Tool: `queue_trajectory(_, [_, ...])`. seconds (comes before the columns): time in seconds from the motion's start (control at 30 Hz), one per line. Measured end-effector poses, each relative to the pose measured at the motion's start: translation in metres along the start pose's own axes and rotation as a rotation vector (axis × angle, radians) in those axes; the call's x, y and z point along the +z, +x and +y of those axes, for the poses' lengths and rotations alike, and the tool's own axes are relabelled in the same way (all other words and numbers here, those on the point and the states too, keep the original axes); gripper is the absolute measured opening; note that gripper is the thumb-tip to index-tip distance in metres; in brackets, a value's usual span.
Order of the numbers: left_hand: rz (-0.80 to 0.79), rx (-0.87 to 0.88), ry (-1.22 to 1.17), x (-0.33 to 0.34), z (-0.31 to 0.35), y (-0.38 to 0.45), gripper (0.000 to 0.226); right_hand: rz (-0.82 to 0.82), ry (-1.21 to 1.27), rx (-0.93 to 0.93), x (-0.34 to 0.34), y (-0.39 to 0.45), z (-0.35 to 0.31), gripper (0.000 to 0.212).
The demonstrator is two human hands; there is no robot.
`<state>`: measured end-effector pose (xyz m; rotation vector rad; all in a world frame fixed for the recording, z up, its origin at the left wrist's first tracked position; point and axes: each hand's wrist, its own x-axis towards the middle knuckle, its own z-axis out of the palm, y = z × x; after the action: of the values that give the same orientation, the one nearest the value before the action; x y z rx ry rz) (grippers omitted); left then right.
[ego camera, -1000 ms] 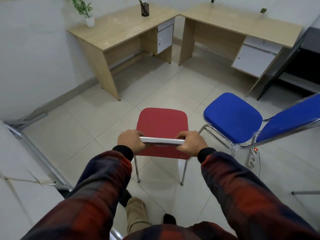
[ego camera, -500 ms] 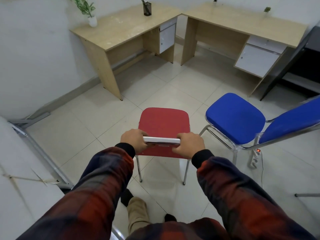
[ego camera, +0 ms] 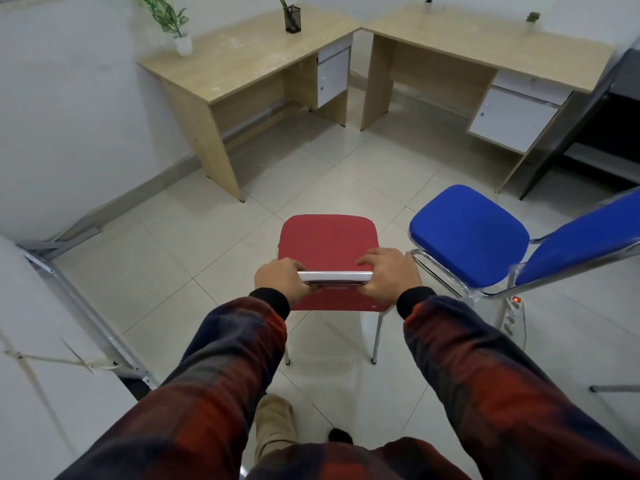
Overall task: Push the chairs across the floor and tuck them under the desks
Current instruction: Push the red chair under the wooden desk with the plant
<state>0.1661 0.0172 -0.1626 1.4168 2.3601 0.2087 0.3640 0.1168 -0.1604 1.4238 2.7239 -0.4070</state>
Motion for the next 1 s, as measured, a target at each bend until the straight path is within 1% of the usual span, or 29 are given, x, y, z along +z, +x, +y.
queue_trajectory(0.03, [-0.013,0.007,0.006,0.0,-0.002,0.001,0.041,-0.011,0.011,0.02,0.001,-0.001,-0.002,0.043])
queue_trajectory(0.13, [-0.078,0.055,0.043,-0.006,-0.005,0.007,0.038,-0.083,0.027,0.078,-0.001,0.0,-0.006,0.029])
queue_trajectory(0.23, [-0.125,0.078,0.071,-0.015,-0.009,0.011,0.035,-0.079,0.008,0.075,-0.002,0.003,-0.014,0.028])
queue_trajectory(0.37, [-0.116,0.066,0.064,-0.02,-0.017,0.015,0.032,-0.062,0.019,0.07,0.004,0.009,-0.023,0.028])
queue_trajectory(0.6, [-0.132,0.069,0.055,-0.027,-0.027,0.024,0.031,-0.065,0.026,0.03,0.005,0.017,-0.028,0.02])
queue_trajectory(0.73, [-0.102,0.05,0.029,-0.023,-0.024,0.029,0.033,-0.044,0.046,-0.007,-0.001,0.022,-0.02,0.026])
queue_trajectory(0.87, [-0.08,0.094,0.055,-0.012,-0.004,0.03,0.035,-0.075,0.037,0.016,-0.007,0.024,0.002,0.029])
queue_trajectory(1.0, [-0.088,0.129,0.066,-0.014,-0.003,0.04,0.035,-0.045,0.035,0.032,-0.01,0.03,0.004,0.03])
